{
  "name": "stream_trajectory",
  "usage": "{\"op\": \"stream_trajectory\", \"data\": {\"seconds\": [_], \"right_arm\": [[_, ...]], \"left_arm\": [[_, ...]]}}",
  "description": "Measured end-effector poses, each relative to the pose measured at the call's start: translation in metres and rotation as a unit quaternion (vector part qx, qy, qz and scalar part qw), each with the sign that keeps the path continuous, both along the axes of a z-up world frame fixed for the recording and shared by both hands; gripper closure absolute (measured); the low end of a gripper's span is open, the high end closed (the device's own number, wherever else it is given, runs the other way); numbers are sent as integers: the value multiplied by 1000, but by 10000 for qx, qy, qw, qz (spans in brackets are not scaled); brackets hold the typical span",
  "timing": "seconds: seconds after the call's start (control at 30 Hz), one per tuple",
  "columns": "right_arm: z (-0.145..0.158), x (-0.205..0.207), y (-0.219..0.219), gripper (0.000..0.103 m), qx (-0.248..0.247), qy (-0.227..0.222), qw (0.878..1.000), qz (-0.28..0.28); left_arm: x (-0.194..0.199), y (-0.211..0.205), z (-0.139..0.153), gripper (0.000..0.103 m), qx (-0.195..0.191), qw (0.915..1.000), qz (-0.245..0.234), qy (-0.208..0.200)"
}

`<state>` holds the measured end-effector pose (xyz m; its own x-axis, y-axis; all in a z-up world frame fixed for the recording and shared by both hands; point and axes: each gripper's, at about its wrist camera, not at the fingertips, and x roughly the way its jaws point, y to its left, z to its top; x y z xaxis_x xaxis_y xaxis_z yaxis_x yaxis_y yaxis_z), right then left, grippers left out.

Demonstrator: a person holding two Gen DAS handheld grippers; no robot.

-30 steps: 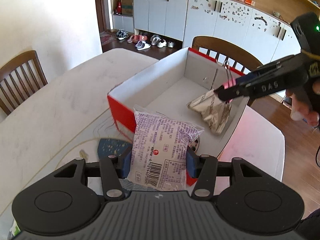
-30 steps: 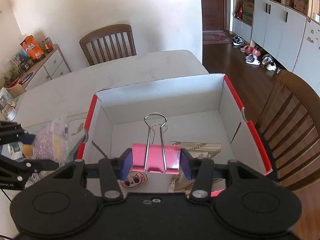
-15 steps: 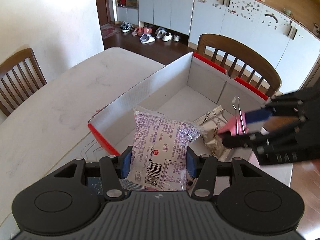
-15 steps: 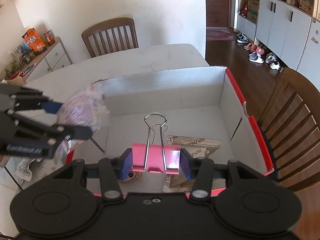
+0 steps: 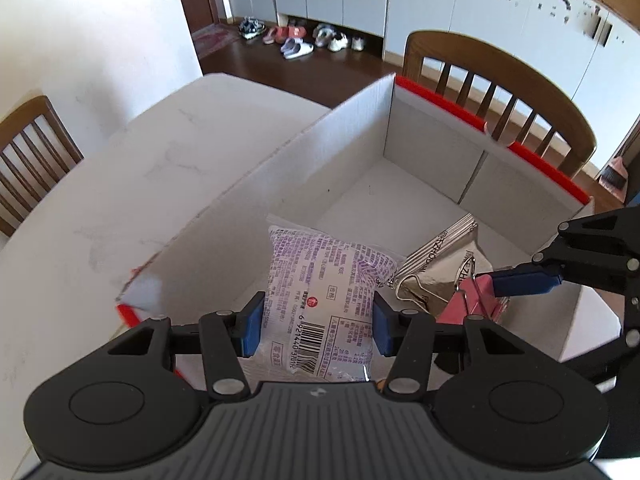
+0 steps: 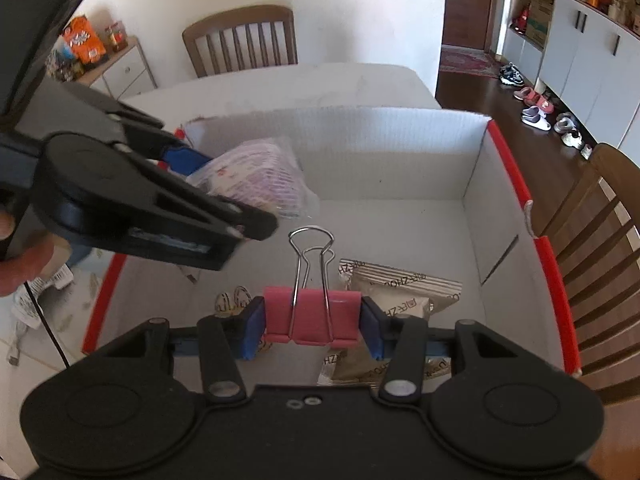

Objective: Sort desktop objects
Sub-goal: 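Lower the bread bag with the left tool into the box beside the clip, then open the left tool to release the bread bag while the right tool releases the clip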

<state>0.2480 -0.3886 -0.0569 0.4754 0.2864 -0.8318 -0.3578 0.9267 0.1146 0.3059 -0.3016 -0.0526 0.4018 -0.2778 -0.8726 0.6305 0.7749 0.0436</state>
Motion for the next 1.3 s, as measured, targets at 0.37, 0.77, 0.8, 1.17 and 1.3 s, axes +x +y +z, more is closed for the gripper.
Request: {"op": "stream_trajectory", "data": {"seconds": [0.37, 0.77, 0.8, 1.17, 1.3], "right_arm": [[-23, 11, 3, 55, -265, 281, 9992, 75], [-33, 15, 2, 54, -296, 514, 9982, 127], [-34, 15, 2, 54, -282, 530, 9981, 136], [-21, 15, -5, 38, -65, 504, 9986, 167], [-12, 12, -7, 37, -35, 409, 9989, 209]], "left_arm": [[16, -16, -36, 52, 252, 9987, 171, 413], [27, -18, -54, 50, 507, 9943, 378, 862], [27, -19, -54, 50, 518, 9942, 384, 863], [13, -13, -42, 31, 290, 9958, 393, 771], [2, -9, -31, 31, 179, 9970, 347, 673]]}}
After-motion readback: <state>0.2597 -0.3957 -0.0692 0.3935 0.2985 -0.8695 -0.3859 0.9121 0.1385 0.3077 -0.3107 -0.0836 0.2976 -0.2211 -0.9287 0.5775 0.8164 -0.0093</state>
